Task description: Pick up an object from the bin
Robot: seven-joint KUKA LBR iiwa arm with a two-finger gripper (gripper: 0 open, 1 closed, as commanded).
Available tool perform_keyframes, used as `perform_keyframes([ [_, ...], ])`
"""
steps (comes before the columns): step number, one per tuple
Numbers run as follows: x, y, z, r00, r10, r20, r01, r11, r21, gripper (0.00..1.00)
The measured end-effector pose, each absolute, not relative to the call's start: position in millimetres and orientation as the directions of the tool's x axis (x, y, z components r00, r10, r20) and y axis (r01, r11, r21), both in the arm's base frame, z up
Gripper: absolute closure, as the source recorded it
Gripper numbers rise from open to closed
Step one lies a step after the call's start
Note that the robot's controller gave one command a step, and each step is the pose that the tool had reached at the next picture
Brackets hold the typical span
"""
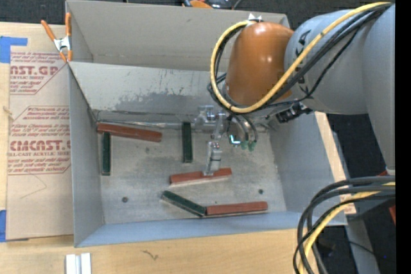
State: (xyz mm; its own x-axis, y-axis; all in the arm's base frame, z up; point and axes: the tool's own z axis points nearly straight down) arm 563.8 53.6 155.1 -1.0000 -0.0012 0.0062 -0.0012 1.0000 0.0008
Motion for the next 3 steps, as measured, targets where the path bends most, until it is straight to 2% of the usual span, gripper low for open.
perform_keyframes([
  [1, 523.6, 34.0, 66.0, -1.0, -0.013, 0.008, -0.013, 1.0, 0.0, 0.0],
  [2, 526.7, 34.8, 70.7, -1.0, -0.013, 0.0, -0.013, 1.0, 0.001, 1.0],
  [3, 546.0, 13.7, 214.6, -1.0, -0.027, -0.009, -0.027, 1.0, -0.001, 1.0],
])
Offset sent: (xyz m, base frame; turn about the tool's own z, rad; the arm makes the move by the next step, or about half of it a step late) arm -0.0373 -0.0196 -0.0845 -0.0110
